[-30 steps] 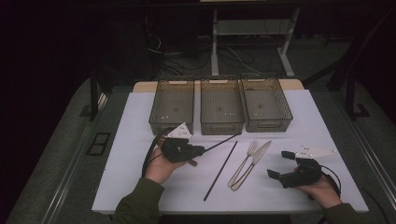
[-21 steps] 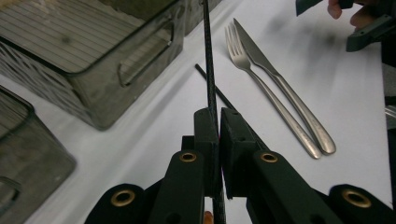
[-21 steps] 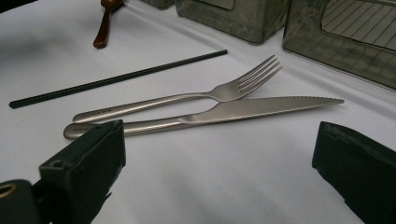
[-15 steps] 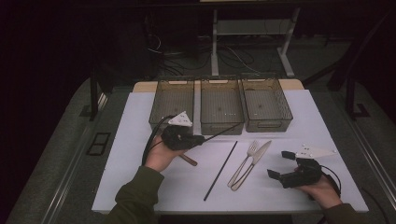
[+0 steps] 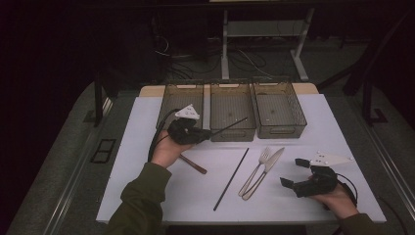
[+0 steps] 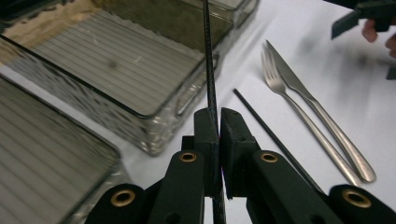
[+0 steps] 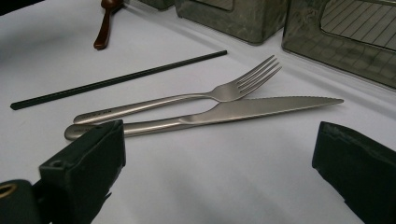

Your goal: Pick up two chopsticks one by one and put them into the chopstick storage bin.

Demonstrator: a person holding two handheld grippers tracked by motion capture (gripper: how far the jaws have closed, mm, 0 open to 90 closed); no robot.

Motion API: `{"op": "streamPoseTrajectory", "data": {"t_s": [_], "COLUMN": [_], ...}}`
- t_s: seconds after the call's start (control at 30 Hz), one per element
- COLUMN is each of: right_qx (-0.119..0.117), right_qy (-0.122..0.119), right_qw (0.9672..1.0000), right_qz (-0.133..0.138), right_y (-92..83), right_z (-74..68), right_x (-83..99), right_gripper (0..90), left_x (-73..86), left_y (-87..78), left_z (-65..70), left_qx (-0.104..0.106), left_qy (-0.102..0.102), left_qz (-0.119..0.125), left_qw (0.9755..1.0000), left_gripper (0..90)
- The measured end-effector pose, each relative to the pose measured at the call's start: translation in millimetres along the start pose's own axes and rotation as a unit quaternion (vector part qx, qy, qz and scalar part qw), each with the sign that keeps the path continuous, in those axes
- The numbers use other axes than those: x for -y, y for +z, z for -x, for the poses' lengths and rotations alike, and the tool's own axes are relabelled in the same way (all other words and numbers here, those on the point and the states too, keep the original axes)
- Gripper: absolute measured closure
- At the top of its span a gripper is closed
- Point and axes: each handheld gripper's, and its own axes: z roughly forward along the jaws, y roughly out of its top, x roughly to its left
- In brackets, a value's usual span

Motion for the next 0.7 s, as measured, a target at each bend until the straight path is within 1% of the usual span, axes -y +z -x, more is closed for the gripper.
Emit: {"op": "streamPoseTrajectory", "data": {"t_s": [0.33, 0.5, 0.63, 0.7], "right_qx": [-0.001, -0.001, -0.002, -0.001], "right_qy": [0.0, 0.001, 0.004, 0.004], "right_qw": [1.0, 1.0, 1.0, 1.0], "right_qz": [0.001, 0.001, 0.002, 0.002], "right_y": [-0.3, -0.4, -0.8, -0.6], "right_z": [0.4, 0.6, 0.8, 1.2], "right_x": [-0.1, 0.0, 0.0, 0.1], "right_gripper": [2.3, 2.3, 2.3, 2.3], "left_x": [-4.3, -3.2, -3.9, -5.9], "left_y": [-4.3, -4.4, -4.5, -4.4], "left_z": [-26.6, -39.2, -48.0, -52.9], "left_qx": [-0.027, -0.036, -0.047, -0.058], "left_qy": [-0.02, -0.037, -0.045, -0.044], "left_qz": [0.008, 0.02, 0.027, 0.025], "left_qw": [0.9994, 0.9985, 0.9975, 0.997], "left_gripper": [85.1, 85.1, 85.1, 85.1]}}
